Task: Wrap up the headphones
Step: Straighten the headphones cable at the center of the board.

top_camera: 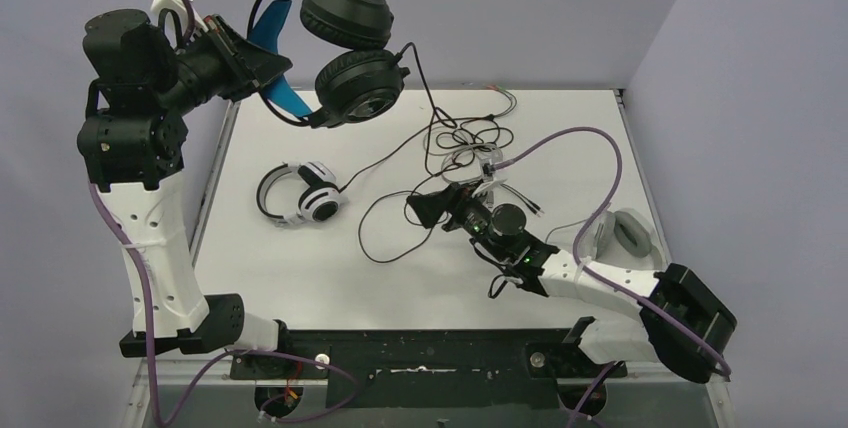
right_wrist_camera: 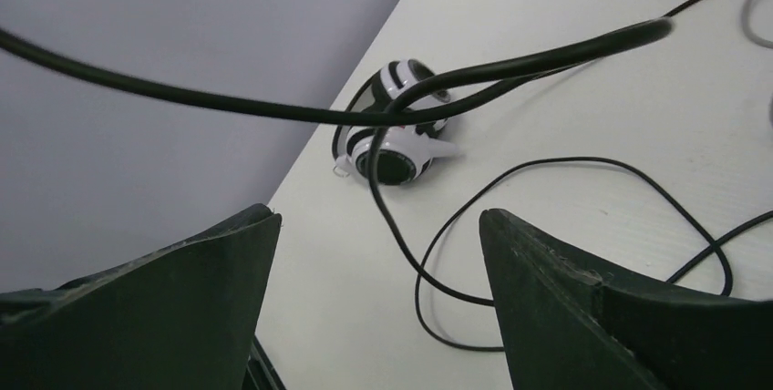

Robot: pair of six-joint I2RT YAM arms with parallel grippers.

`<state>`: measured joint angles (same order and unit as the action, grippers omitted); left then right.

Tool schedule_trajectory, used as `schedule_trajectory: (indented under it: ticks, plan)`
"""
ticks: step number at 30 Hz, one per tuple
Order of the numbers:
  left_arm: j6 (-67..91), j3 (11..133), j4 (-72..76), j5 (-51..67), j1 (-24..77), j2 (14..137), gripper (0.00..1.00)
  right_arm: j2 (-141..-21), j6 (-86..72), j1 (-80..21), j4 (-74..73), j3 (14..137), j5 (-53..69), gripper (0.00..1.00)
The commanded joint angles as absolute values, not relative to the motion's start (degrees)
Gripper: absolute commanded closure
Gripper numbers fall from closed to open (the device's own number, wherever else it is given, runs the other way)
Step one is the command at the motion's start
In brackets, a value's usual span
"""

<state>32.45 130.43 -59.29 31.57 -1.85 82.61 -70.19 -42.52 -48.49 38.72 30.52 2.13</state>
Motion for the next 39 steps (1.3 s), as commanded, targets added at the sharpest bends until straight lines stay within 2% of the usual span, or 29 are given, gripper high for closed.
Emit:
schedule_trajectory:
  ticks: [1,4,11,13,14,17,19,20,22,24,29,39]
  plan:
    - [34.8,130.6,-52.2,34.0,-1.7,80.3,1.00,-73.7,-44.0,-48.6,48.8,33.3,-12.4,0.20]
    - [35.0,130.3,-51.8,34.1,-1.8,80.0,1.00,-77.5,-43.4,-48.7,52.9,35.1,-13.7,0.28]
    - [34.9,130.6,-52.0,34.2,-1.8,80.3,1.00,-83.6,-45.4,-48.8,56.7,39.0,-12.9,0.32]
    - [34.8,130.2,-51.9,34.2,-1.8,80.3,1.00,-84.2,-46.0,-48.8,57.0,39.3,-13.8,0.37]
    - [34.8,130.1,-51.9,34.2,-1.8,80.3,1.00,-84.1,-45.9,-48.8,56.8,39.3,-14.2,0.43]
    - [34.9,130.5,-52.1,33.2,-1.9,80.4,1.00,-82.6,-44.9,-48.4,50.6,39.0,-16.4,0.79]
    - [36.0,133.4,-52.7,29.8,-2.6,81.1,1.00,-80.9,-41.9,-47.8,43.3,37.4,-18.3,0.96]
    - [36.8,136.5,-54.0,27.2,-3.2,81.7,1.00,-80.1,-40.3,-47.3,39.1,36.5,-19.9,1.00]
    - [37.6,142.9,-57.5,19.1,-4.2,82.9,1.00,-78.5,-39.9,-43.9,29.8,33.3,-19.9,1.00]
    - [38.0,146.3,-58.6,11.9,-5.2,82.9,1.00,-75.7,-37.7,-39.0,25.0,30.2,-14.4,1.00]
    - [38.4,140.9,-54.2,2.1,-5.9,78.0,1.00,-67.2,-28.4,-33.5,7.3,29.1,-14.9,1.00]
    - [29.9,139.1,-58.3,3.1,-5.9,78.3,1.00,-63.5,-26.6,-17.4,-13.9,32.7,-8.5,1.00]
